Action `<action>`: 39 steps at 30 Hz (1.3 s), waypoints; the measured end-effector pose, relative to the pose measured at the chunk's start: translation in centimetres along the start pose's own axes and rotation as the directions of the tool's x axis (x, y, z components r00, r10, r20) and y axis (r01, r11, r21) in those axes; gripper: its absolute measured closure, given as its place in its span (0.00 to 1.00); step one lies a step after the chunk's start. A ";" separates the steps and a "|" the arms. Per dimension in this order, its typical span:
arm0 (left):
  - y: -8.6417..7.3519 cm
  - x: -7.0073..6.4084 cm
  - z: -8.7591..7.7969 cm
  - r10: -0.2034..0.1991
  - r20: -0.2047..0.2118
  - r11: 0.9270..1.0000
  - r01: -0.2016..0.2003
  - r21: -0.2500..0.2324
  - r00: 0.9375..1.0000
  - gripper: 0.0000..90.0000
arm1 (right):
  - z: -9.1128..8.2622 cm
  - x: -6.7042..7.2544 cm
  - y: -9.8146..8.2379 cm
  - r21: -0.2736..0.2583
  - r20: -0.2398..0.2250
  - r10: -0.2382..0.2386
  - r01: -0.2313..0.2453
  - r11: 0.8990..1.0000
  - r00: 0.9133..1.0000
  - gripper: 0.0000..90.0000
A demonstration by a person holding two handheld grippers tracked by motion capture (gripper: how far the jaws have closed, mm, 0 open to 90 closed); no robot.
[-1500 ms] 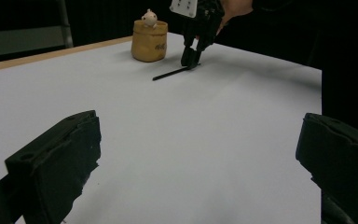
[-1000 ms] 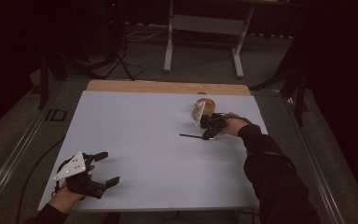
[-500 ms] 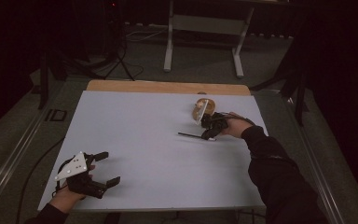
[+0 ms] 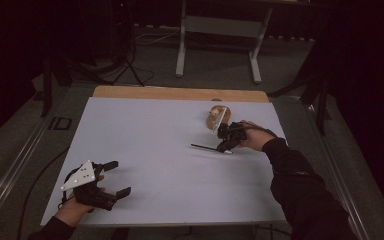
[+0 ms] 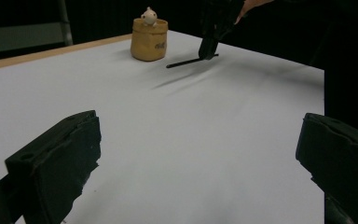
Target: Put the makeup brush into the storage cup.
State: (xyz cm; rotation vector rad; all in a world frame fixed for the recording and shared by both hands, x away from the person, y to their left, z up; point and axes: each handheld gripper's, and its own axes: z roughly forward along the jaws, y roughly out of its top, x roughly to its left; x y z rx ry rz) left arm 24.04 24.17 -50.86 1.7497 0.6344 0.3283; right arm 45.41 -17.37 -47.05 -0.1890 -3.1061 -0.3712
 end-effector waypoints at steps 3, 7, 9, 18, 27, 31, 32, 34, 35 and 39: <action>0.5 -0.3 0.4 0.019 0.017 1.000 -0.019 0.020 1.000 0.00 | -0.1 0.5 -0.2 0.007 -0.001 -0.014 0.014 1.000 1.000 0.95; 1.3 -0.6 1.1 0.024 0.045 0.999 -0.026 0.039 0.999 0.00 | -0.3 1.1 -0.4 0.007 -0.002 -0.026 0.026 1.000 1.000 0.95; 1.6 -0.6 1.5 0.021 0.041 0.999 -0.023 0.047 0.999 0.00 | -0.6 1.3 -0.5 -0.001 -0.006 -0.006 0.006 1.000 1.000 0.95; 3.9 -0.4 3.4 0.042 0.012 0.995 -0.043 0.086 0.999 0.00 | -1.2 2.2 -0.6 0.026 -0.021 0.026 -0.025 0.999 0.999 0.95; 6.4 0.2 5.6 0.105 0.060 0.981 -0.114 0.159 0.993 0.00 | -2.2 3.0 -0.5 0.021 -0.016 0.025 -0.025 0.999 1.000 0.95; 7.0 0.2 6.5 0.112 0.082 0.976 -0.125 0.180 0.990 0.00 | -2.7 3.3 -0.5 0.022 -0.017 0.026 -0.025 0.999 1.000 0.95; 7.2 0.1 6.9 0.123 0.085 0.972 -0.138 0.193 0.989 0.00 | -2.7 3.3 -0.5 0.026 -0.022 0.026 -0.025 0.999 0.999 0.95; 7.5 0.0 7.7 0.145 0.102 0.963 -0.164 0.214 0.984 0.00 | -2.8 3.4 -0.4 0.028 -0.020 0.025 -0.024 0.999 0.999 0.95; 7.7 -0.1 8.1 0.156 0.108 0.958 -0.177 0.224 0.982 0.00 | -2.9 3.5 -0.4 0.031 -0.015 0.027 -0.027 0.999 1.000 0.95; 8.5 -0.3 9.7 0.189 0.134 0.946 -0.217 0.242 0.973 0.00 | -3.4 3.6 -0.2 0.018 -0.012 0.036 -0.036 0.999 0.999 0.95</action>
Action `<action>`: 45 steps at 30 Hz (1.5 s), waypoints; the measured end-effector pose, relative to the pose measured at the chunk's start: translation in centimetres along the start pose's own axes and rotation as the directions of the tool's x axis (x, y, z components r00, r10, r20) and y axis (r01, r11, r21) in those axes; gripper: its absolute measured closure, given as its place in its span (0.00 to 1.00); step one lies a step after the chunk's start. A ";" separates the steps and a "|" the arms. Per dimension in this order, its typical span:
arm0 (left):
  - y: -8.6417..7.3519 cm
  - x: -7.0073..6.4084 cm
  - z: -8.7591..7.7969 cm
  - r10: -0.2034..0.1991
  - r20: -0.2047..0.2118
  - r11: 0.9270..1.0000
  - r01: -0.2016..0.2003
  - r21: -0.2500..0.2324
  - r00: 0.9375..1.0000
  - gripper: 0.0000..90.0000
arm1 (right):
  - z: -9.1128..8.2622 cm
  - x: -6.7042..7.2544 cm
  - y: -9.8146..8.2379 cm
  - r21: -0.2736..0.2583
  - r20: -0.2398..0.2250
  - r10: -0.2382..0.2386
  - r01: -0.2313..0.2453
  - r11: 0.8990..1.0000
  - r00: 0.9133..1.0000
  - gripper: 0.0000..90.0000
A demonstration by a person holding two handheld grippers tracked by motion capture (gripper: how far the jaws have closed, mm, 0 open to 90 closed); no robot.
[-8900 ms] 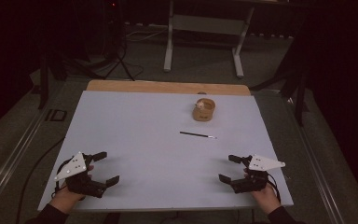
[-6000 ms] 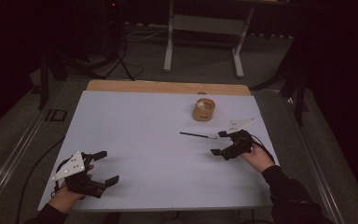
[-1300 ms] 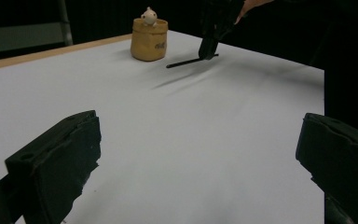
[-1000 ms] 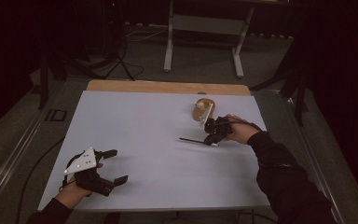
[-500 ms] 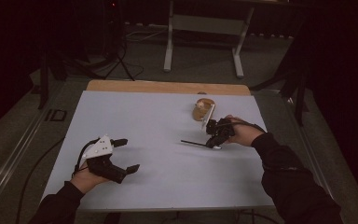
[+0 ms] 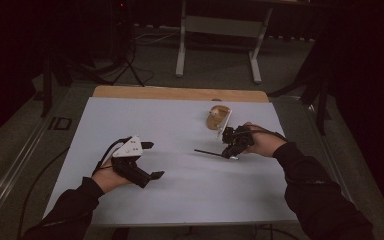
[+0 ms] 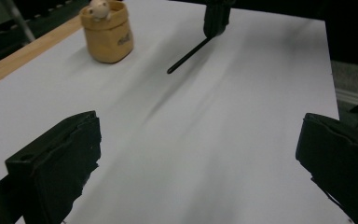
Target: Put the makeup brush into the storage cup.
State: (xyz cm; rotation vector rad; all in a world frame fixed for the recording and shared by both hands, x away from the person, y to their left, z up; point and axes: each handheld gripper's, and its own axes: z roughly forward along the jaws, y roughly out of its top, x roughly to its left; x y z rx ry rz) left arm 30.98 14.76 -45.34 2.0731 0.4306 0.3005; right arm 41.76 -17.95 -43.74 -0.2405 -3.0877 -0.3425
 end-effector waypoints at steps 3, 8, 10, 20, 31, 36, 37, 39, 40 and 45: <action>1.0 0.1 1.2 0.032 0.009 0.999 -0.032 0.004 0.999 0.00 | -0.2 0.2 0.1 -0.003 0.004 0.000 0.000 1.000 1.000 0.95; 2.1 0.0 2.8 0.081 0.014 0.997 -0.081 0.019 0.997 0.01 | -0.6 0.5 0.3 -0.014 -0.002 0.009 -0.009 1.000 1.000 0.95; 2.7 -0.1 4.1 0.123 0.021 0.992 -0.124 0.033 0.992 0.04 | -0.7 0.6 0.4 -0.017 -0.005 0.011 -0.011 1.000 1.000 0.95; 3.7 -1.0 7.2 0.253 0.005 0.961 -0.252 0.116 0.967 0.19 | -0.7 1.1 0.6 -0.011 -0.027 0.041 -0.042 0.999 0.999 0.95; 3.1 -1.4 9.4 0.469 -0.077 0.868 -0.443 0.225 0.880 0.42 | -0.7 1.6 1.2 -0.005 -0.046 0.034 -0.034 0.999 0.998 0.95; 2.7 -2.6 10.3 0.589 -0.094 0.793 -0.551 0.261 0.803 0.54 | -0.6 1.9 1.5 -0.007 -0.063 0.023 -0.024 1.000 0.998 0.95; 3.0 -2.4 10.0 0.655 -0.067 0.727 -0.603 0.328 0.753 0.58 | -0.6 1.9 1.6 -0.003 -0.060 0.023 -0.023 1.000 0.998 0.95; 3.0 -2.7 10.3 0.671 -0.056 0.711 -0.620 0.332 0.739 0.65 | -0.5 2.0 1.7 -0.003 -0.064 0.019 -0.019 1.000 0.998 0.95; 3.0 -2.8 10.5 0.669 -0.056 0.712 -0.617 0.334 0.742 0.69 | -0.5 2.0 1.8 -0.004 -0.057 0.017 -0.017 1.000 0.998 0.95; 3.2 -2.7 10.6 0.668 -0.041 0.710 -0.620 0.332 0.743 0.84 | -0.4 2.1 2.0 -0.006 -0.066 0.012 -0.013 1.000 0.998 0.95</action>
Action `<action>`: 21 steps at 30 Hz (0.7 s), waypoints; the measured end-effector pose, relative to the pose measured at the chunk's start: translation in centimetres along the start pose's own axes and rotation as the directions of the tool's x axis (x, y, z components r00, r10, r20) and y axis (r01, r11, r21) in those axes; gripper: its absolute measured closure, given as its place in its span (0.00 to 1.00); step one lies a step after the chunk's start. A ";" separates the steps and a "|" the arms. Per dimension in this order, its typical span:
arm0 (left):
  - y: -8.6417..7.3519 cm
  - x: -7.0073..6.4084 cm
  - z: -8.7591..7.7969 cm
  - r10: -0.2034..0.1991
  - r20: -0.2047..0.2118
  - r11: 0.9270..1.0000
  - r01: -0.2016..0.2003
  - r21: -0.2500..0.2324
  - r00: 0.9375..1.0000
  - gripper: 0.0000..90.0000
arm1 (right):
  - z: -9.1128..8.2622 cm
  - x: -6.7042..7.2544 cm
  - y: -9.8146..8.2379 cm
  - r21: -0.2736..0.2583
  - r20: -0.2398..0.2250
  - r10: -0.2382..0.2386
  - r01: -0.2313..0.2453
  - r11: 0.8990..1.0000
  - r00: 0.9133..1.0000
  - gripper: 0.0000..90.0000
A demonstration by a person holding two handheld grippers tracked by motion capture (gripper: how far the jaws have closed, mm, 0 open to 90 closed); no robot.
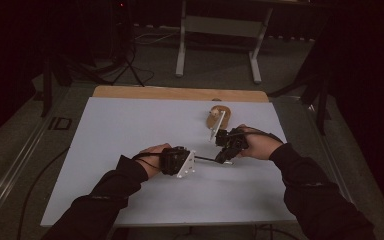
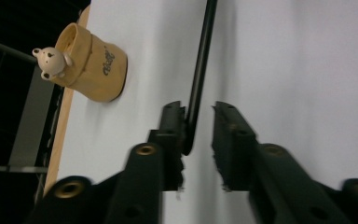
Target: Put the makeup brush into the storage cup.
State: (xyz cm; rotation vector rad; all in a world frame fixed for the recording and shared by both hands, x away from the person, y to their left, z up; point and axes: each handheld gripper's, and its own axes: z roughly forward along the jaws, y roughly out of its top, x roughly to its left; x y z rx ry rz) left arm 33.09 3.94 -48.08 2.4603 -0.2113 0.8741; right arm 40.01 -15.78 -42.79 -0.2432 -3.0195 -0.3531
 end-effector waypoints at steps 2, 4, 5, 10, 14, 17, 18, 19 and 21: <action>0.0 0.1 -0.1 0.005 0.006 1.000 -0.005 0.004 1.000 0.91 | 0.1 0.0 0.0 0.009 -0.008 -0.003 0.004 1.000 1.000 0.95; 0.1 -0.2 0.2 0.001 0.015 1.000 -0.001 0.001 1.000 0.93 | 0.1 0.0 0.0 0.000 0.001 -0.011 0.011 1.000 1.000 0.95; 0.1 -0.3 0.2 0.010 0.013 1.000 -0.010 0.003 1.000 0.94 | 0.1 0.0 0.1 -0.001 0.000 -0.011 0.011 1.000 1.000 0.95; 0.4 -0.5 0.4 0.054 0.011 0.998 -0.054 0.021 0.998 0.95 | 0.2 0.0 0.2 0.013 -0.008 -0.011 0.011 1.000 1.000 0.95; 0.5 -0.4 0.5 0.077 0.000 0.997 -0.077 0.021 0.997 0.95 | 0.2 -0.1 0.1 0.022 0.002 -0.012 0.012 1.000 1.000 0.94; 0.4 -0.1 0.2 0.081 0.002 0.996 -0.081 0.028 0.997 0.95 | 0.0 -0.1 0.0 -0.015 0.005 -0.008 0.008 1.000 1.000 0.89; 0.3 -0.1 0.2 0.080 0.003 0.996 -0.080 0.028 0.997 0.95 | -0.1 -0.1 -0.1 -0.028 0.001 -0.006 0.006 1.000 1.000 0.85; 0.3 -0.1 0.2 0.080 0.010 0.996 -0.080 0.037 0.997 0.95 | -0.3 -0.1 -0.1 -0.040 0.006 -0.002 0.002 0.999 1.000 0.81; 0.2 -0.1 0.2 0.070 0.021 0.997 -0.071 0.037 0.997 0.95 | -0.5 -0.1 -0.2 -0.046 0.019 0.011 -0.010 0.999 1.000 0.73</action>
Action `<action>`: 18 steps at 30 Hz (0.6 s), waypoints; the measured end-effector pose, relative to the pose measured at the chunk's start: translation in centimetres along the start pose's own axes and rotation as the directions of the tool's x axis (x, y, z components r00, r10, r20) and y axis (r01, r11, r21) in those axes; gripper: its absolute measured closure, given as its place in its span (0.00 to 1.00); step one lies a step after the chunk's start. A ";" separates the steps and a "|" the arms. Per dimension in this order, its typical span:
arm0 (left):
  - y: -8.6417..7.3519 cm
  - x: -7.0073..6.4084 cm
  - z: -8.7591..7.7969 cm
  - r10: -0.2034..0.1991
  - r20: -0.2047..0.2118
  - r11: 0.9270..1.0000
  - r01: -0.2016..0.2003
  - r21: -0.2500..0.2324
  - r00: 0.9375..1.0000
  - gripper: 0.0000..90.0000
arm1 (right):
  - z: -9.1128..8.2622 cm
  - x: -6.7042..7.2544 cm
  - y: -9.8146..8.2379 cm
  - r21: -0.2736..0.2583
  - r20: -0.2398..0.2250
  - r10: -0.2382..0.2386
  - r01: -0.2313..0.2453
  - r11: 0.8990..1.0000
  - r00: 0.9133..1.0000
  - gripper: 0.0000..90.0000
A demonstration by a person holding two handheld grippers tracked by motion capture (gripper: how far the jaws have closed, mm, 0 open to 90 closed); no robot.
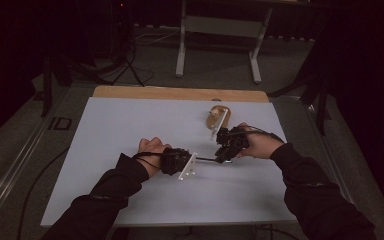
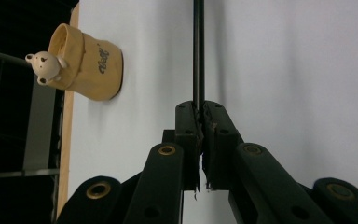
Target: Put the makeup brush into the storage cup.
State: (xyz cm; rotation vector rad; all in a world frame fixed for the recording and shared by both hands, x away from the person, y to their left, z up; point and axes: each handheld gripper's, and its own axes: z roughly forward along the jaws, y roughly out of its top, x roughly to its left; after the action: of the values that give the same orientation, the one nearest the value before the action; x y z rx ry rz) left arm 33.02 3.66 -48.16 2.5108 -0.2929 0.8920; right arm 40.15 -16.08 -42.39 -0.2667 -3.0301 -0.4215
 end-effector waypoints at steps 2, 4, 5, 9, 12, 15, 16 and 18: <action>-0.1 0.0 0.0 -0.012 0.009 1.000 0.012 0.011 1.000 0.95 | -0.2 0.1 -0.1 -0.023 0.007 -0.013 0.013 1.000 1.000 0.68; -0.2 -0.1 0.1 -0.037 0.031 0.999 0.037 0.015 0.999 0.95 | -0.5 0.2 -0.1 -0.067 0.005 -0.015 0.015 0.998 1.000 0.63; -0.3 -0.1 0.1 -0.043 0.034 0.999 0.042 0.025 0.998 0.95 | -0.6 0.2 -0.1 -0.079 0.016 -0.012 0.013 0.997 1.000 0.62; -0.6 0.0 -0.1 -0.100 0.066 0.995 0.098 0.037 0.993 0.95 | -1.1 0.2 -0.3 -0.117 0.034 0.028 -0.024 0.993 0.999 0.54; -1.0 0.2 -0.3 -0.146 0.077 0.989 0.144 0.035 0.986 0.95 | -1.5 0.2 -0.6 -0.165 0.045 0.047 -0.039 0.985 0.998 0.47; -1.7 0.5 -0.6 -0.195 0.070 0.981 0.193 0.035 0.978 0.95 | -2.0 0.2 -0.9 -0.207 0.056 0.068 -0.055 0.977 0.996 0.44; -1.8 0.5 -0.6 -0.200 0.067 0.980 0.197 0.038 0.978 0.95 | -2.4 0.3 -1.1 -0.240 0.052 0.076 -0.061 0.969 0.996 0.39; -2.1 0.6 -0.8 -0.223 0.064 0.975 0.222 0.033 0.973 0.95 | -2.9 0.4 -1.4 -0.273 0.055 0.099 -0.080 0.959 0.994 0.38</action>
State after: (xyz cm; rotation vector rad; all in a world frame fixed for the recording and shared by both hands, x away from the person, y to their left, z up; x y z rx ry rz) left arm 33.75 5.86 -48.01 2.5382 -0.0193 0.7266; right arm 39.63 -18.16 -39.94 -0.4407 -3.0045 -0.8375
